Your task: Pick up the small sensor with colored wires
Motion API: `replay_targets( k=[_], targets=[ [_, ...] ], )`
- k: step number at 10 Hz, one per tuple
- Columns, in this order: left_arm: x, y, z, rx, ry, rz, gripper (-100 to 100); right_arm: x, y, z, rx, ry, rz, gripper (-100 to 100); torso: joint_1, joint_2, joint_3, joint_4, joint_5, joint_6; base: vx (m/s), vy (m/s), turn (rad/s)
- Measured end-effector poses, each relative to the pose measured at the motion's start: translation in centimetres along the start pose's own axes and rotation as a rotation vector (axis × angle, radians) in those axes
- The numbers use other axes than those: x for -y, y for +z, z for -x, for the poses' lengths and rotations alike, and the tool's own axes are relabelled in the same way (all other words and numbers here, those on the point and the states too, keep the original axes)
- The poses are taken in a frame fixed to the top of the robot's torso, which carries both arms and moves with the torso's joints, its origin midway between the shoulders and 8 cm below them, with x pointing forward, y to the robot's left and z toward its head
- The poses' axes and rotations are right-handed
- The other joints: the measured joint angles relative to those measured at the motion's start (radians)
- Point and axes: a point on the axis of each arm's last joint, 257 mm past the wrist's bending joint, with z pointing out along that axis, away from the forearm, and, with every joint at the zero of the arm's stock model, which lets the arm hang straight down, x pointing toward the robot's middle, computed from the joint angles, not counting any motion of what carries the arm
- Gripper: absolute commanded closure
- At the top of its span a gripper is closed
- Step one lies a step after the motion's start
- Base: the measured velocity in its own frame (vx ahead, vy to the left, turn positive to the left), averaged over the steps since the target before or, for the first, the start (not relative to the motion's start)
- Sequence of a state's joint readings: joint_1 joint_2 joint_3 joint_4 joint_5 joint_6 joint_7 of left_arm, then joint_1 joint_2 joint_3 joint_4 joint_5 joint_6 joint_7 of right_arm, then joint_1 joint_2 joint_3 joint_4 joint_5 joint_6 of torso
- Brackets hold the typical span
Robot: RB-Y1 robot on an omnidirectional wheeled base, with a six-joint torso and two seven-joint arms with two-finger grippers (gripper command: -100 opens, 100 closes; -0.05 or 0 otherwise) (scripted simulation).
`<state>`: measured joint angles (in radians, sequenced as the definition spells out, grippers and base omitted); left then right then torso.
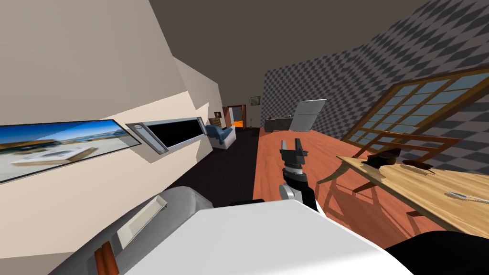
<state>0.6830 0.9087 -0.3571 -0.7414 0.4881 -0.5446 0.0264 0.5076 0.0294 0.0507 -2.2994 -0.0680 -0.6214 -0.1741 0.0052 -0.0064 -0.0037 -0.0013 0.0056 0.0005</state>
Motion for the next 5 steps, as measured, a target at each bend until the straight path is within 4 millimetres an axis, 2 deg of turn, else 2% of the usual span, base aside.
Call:
replay_targets(
  k=[2,3,4,5],
  targets=[
    [-0.8,-1.3,0.0,0.005,-0.010,0.006,100,0.0,0.0,0.0,0.000,0.000,0.000,0,0.000,0.002,0.001,0.000,0.001,-0.001,0.008,0.001,0.013],
    [-1.2,-1.3,-0.2,0.005,-0.009,0.011,100,0.0,0.0,0.0,0.000,0.000,0.000,0,0.001,0.004,0.002,0.000,0.001,-0.001,0.022,-0.007,-0.155],
    [-2.7,-2.4,-0.3,0.009,-0.015,0.024,100,0.0,0.0,0.0,0.000,0.000,0.000,0,0.000,0.003,0.002,0.000,0.000,-0.001,0.012,0.002,-0.024],
    [-2.8,-2.6,-0.2,0.010,-0.018,0.023,0,0.0,0.0,0.0,0.000,0.000,0.000,0,0.001,0.003,0.002,0.001,0.001,0.000,0.000,0.000,0.000]
  ],
)
